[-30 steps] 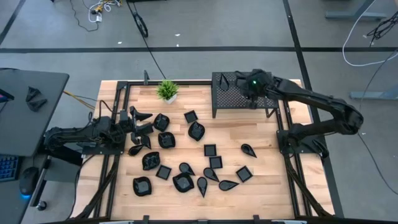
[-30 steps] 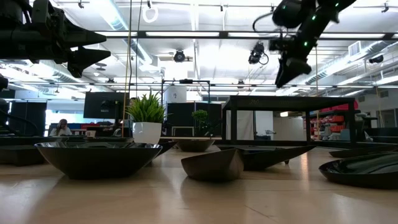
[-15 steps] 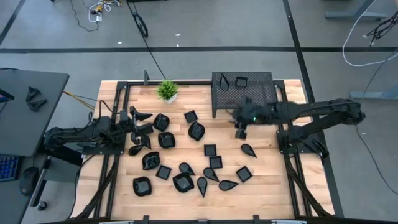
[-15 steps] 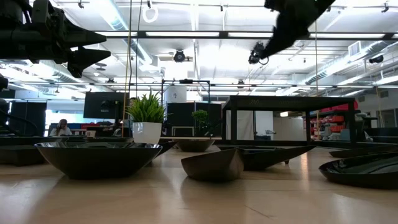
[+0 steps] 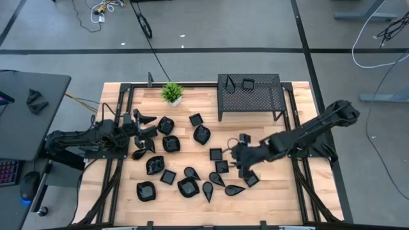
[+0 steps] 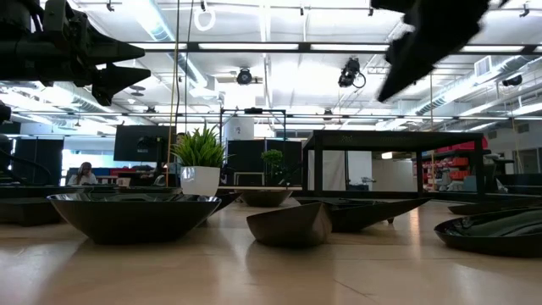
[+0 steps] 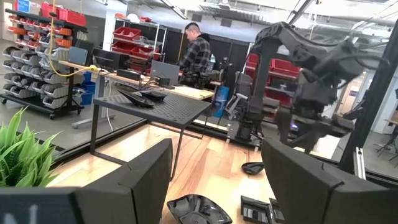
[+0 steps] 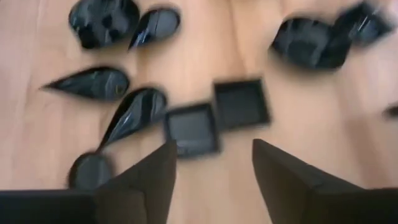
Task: Pick & Place Mini shaped plates
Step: Stack the black square plate on top of the square plate on the shelf
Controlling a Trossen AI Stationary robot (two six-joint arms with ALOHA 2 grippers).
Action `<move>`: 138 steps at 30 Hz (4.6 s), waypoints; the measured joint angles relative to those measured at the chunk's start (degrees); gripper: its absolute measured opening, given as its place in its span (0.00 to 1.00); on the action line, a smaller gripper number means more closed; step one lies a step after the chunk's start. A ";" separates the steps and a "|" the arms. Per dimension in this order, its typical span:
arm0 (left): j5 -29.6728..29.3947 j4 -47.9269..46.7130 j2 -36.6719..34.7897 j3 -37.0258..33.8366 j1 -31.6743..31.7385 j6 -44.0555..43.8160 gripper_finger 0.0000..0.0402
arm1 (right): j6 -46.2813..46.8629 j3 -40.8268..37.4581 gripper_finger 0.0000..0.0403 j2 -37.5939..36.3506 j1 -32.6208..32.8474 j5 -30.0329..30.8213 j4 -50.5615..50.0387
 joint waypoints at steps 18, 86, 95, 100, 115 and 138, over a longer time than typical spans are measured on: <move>0.00 0.00 0.00 0.00 0.02 0.03 0.63 | 26.31 0.00 0.76 0.02 12.63 -8.84 -17.75; 0.00 0.00 0.00 -0.01 0.02 0.03 0.63 | -6.83 -15.63 0.12 8.50 21.06 -0.45 9.80; 0.00 0.00 0.00 0.00 0.02 0.01 0.63 | -7.02 -14.21 0.01 8.48 21.04 5.61 10.04; 0.00 0.00 0.00 0.00 0.01 -0.01 0.63 | -8.43 -10.16 0.04 8.50 20.85 7.66 9.90; 0.00 -0.01 0.00 -0.01 0.02 0.03 0.63 | -26.08 10.04 0.03 3.88 8.87 22.24 -5.08; -0.02 0.01 0.00 -0.01 0.02 0.03 0.63 | -66.94 5.23 0.03 -10.39 -53.22 -1.41 -10.03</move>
